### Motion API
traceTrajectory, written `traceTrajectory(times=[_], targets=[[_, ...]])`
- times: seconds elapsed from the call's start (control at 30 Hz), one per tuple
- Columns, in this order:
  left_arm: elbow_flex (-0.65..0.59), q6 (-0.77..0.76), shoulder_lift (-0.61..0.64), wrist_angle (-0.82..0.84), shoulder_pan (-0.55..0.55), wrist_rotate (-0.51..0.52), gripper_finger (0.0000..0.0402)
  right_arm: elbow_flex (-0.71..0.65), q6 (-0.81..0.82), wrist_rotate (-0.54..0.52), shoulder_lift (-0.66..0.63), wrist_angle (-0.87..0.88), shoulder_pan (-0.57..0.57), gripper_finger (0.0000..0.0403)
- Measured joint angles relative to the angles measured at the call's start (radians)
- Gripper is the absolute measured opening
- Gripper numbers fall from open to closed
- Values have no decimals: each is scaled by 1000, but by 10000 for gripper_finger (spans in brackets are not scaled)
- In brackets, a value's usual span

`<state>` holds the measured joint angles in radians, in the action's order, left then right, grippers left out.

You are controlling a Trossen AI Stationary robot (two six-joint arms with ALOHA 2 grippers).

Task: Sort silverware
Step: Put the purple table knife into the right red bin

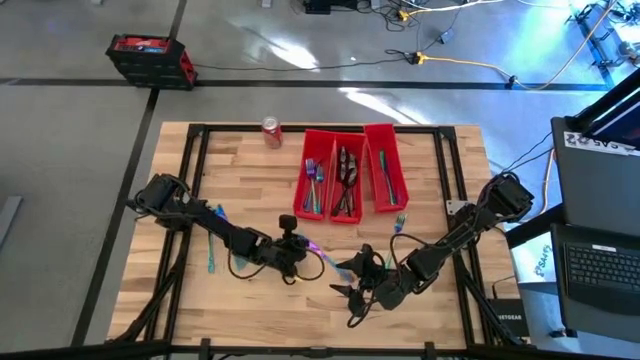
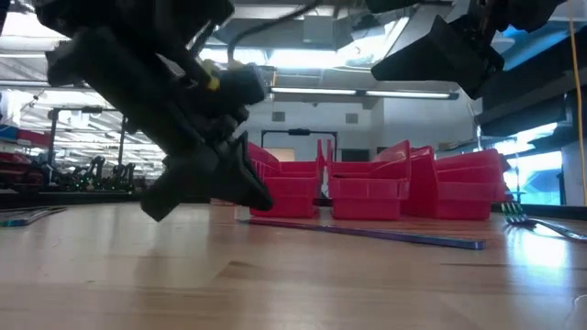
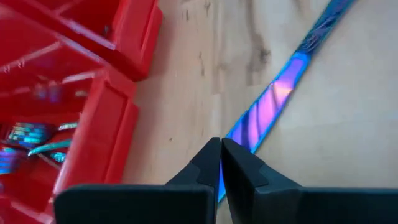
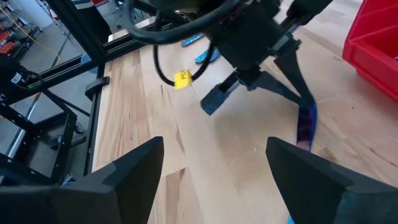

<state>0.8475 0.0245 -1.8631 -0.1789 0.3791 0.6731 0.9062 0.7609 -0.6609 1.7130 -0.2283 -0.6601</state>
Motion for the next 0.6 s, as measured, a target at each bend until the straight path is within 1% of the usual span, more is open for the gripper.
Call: traceTrajectory(times=[0.07,0.2,0.33,0.6], targets=[[15,-1,-10,-7,-9,-2,0,0,-1,0,0,-3,0,269],[42,-2,-45,14,-20,-55,0,0,-1,0,0,-3,0,269],[65,1,-65,31,-20,-53,0,0,-1,0,0,-4,0,269],[66,-21,-73,33,4,-57,0,0,-1,0,0,-5,0,269]])
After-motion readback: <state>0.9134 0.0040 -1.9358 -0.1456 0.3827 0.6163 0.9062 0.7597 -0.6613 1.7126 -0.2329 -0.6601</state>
